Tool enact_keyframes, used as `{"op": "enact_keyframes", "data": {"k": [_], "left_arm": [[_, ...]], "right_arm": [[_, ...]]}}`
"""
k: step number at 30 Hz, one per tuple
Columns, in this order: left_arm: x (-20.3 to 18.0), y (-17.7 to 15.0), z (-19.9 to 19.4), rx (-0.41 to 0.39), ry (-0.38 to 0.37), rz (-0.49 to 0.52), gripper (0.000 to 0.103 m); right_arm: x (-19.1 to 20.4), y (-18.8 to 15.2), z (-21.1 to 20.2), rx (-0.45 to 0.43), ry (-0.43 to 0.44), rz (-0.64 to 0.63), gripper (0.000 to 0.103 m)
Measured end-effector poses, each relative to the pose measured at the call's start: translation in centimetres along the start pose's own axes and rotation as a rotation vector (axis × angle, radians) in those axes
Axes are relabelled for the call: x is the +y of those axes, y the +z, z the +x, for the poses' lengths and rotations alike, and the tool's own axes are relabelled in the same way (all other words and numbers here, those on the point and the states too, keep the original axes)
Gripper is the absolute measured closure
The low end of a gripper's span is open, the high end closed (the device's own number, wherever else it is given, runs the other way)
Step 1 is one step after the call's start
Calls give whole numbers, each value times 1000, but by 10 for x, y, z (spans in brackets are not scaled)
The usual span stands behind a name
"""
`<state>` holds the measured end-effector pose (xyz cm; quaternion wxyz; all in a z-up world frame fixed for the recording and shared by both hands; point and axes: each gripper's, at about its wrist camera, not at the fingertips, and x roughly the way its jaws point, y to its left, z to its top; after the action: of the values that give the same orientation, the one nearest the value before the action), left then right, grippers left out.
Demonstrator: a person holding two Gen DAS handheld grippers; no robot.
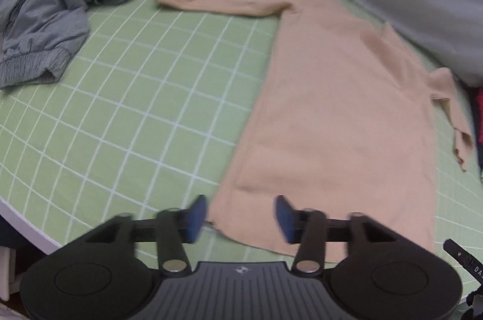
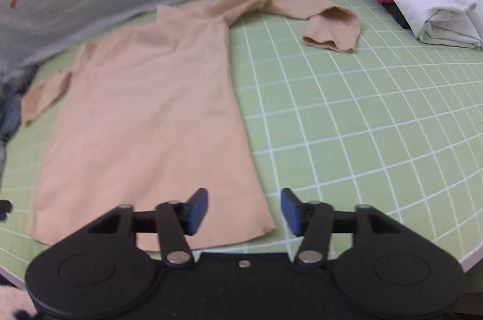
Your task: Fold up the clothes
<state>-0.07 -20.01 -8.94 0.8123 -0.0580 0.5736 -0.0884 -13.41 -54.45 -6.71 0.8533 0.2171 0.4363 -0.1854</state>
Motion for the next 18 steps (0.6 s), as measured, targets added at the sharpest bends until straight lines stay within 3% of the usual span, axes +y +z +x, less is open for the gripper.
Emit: {"op": "enact_keyframes", "data": {"k": [1, 2, 5, 7, 11, 18], "left_arm": [[-6, 0, -3, -27, -6, 6, 19], [-13, 2, -5, -46, -11, 16, 18], [-39, 14, -4, -70, -15, 48, 17], [-58, 21, -2, -96, -16, 68, 15], [-92, 32, -1, -140, -35, 103, 11], [-156, 71, 12, -267, -134, 156, 11]], "right_arm": [[0, 0, -2, -9, 9, -8, 14], [0, 5, -3, -20, 18, -30, 6], [5, 22, -11, -48, -2, -126, 1], [7, 37, -20, -77, -11, -161, 0], [2, 59, -26, -156, 55, -202, 0], [-38, 89, 43, -128, 93, -128, 0]]}}
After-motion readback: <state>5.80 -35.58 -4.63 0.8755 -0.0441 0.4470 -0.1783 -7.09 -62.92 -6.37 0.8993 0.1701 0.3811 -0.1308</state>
